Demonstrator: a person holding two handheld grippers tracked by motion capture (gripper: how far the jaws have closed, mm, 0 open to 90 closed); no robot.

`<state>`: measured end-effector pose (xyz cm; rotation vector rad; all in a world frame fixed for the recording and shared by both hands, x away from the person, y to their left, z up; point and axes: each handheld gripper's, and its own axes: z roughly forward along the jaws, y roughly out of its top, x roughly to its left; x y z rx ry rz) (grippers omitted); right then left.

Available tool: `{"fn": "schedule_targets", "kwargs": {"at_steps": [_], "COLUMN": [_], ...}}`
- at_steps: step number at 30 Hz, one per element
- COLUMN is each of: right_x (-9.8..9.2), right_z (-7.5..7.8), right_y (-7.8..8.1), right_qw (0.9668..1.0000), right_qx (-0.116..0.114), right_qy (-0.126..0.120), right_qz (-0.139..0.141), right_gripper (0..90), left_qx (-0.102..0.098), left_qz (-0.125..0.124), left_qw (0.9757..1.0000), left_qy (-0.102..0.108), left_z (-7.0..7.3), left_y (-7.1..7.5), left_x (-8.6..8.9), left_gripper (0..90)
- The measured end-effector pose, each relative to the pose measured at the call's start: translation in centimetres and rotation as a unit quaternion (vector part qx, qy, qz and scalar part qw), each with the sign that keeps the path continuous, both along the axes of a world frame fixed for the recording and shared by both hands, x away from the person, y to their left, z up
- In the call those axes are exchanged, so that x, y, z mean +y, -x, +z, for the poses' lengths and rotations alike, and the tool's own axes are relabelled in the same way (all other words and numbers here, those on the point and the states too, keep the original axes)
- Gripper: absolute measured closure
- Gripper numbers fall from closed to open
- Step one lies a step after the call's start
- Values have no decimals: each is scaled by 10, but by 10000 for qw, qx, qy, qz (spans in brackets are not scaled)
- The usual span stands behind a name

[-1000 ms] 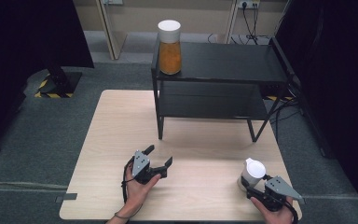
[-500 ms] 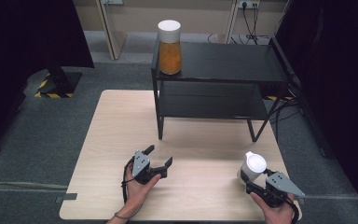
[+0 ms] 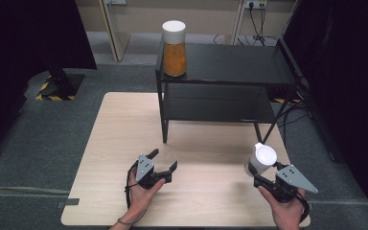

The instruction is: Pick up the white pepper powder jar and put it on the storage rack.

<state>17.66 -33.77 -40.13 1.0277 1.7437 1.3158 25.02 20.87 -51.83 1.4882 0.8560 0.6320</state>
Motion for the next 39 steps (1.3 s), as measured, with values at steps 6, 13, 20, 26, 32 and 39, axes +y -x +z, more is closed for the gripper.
{"fn": "schedule_targets", "kwargs": {"at_steps": [6,13,20,26,32,39], "right_x": [2,4,5,8,11,16], "right_z": [15,30,45,59,70,88], "right_y": [-3,-8,-14,-21,-28,-34], "right_qw": [9998,9993,9986,9979,9974,9971], "right_qx": [-198,-350,-502,-591,-643,-695], "right_qy": [-69,-139,-147,-209,-245,-209], "right_qz": [-54,-89,-122,-187,-202,-234], "right_gripper": [305,305,306,305,306,305], "left_qx": [4,11,17,-2,0,20], "left_qz": [-3,1,0,-1,-5,-1], "left_qw": [10000,10000,10000,10000,10000,10000], "left_qy": [-3,8,1,-26,-27,-3], "left_z": [0,0,0,0,1,1], "left_y": [0,0,0,0,0,0], "left_x": [0,0,0,-1,-1,0], "left_gripper": [102,102,102,102,101,100]}}
